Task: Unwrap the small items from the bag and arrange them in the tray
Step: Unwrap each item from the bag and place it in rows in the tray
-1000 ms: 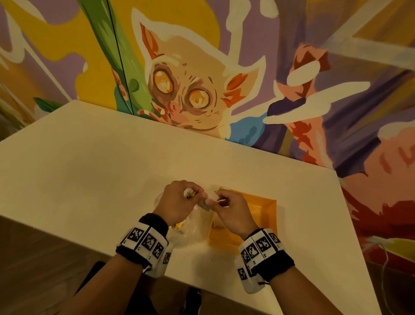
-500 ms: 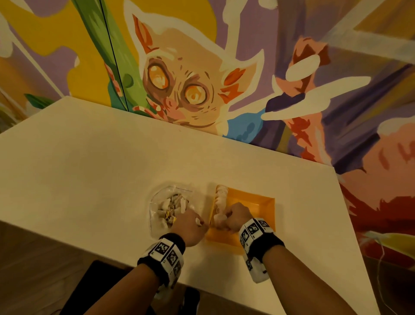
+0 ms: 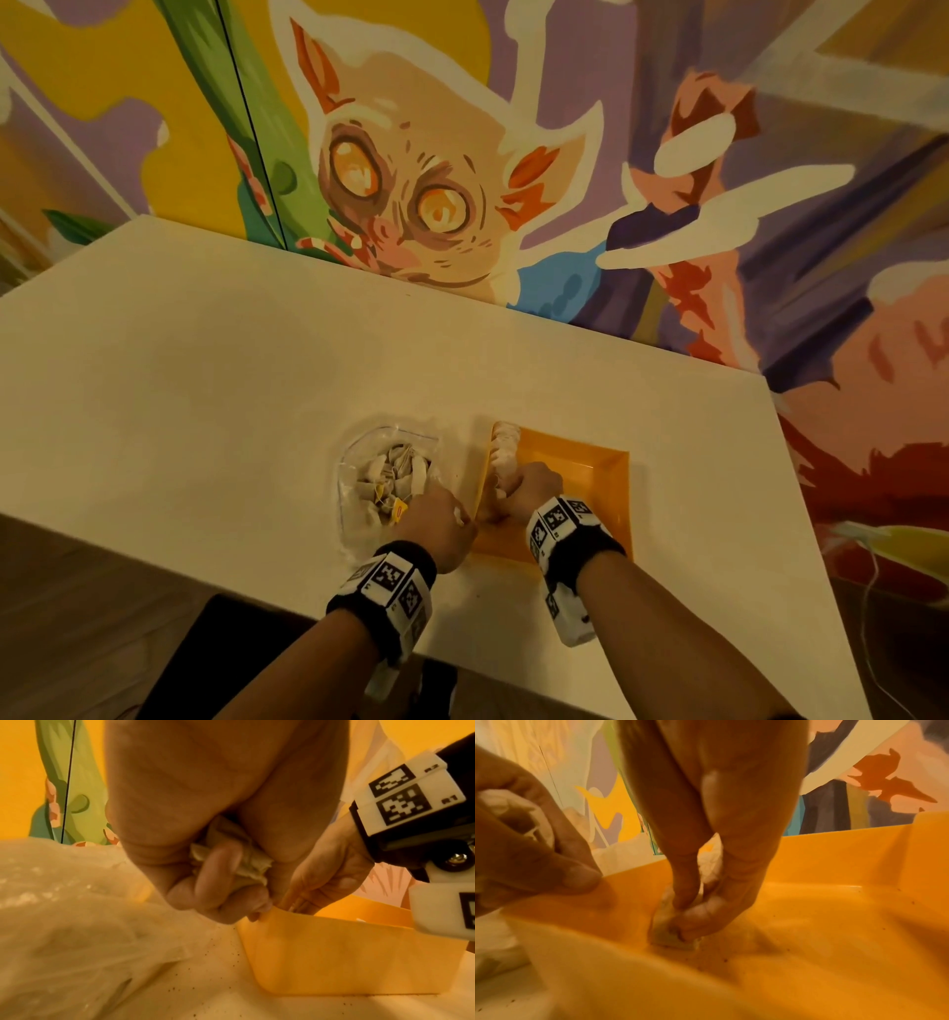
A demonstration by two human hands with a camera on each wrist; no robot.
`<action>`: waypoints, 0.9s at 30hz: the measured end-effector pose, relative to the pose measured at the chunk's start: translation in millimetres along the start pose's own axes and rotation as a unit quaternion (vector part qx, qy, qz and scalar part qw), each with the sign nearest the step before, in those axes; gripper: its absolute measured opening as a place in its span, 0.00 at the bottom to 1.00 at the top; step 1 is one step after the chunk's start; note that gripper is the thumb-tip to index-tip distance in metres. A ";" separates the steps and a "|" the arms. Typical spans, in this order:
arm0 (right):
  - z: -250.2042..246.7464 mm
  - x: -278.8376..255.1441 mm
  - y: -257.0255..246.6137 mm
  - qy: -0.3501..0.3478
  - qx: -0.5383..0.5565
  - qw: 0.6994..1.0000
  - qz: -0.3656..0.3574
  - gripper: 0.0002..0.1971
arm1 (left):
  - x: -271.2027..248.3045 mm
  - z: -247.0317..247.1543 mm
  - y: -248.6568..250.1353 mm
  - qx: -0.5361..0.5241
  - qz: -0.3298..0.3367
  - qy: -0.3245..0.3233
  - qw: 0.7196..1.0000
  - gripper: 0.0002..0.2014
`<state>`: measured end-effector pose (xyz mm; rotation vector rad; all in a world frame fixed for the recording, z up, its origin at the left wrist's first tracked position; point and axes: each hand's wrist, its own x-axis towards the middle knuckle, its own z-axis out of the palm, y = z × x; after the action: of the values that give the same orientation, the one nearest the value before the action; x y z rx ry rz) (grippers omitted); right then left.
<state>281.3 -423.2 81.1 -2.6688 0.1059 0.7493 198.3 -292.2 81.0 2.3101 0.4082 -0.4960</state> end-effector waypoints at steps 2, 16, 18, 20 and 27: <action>-7.6 -9.3 -0.8 -0.012 -0.021 1.000 0.001 0.15 | -1.1 -0.1 -0.2 -0.005 0.000 -0.004 1.000 0.18; -8.8 -4.6 -11.0 -0.039 -0.007 0.999 0.010 0.09 | -0.3 -2.8 1.9 0.017 0.026 -0.015 0.999 0.14; -9.0 -4.5 -9.3 -0.046 -0.022 0.999 -0.003 0.22 | 2.2 -2.2 1.0 0.017 0.021 -0.022 0.999 0.14; -8.3 -4.6 -9.3 -0.046 -0.025 0.999 -0.005 0.15 | 3.7 -2.1 0.1 0.012 0.011 -0.028 0.999 0.13; -8.3 -8.2 -9.4 -0.032 0.003 0.999 0.029 0.12 | 0.2 -5.3 1.6 0.007 0.016 -0.034 0.999 0.11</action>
<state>279.9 -417.7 95.0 -2.6430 0.1690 0.8498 200.3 -289.5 85.4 2.3018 0.3355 -0.5624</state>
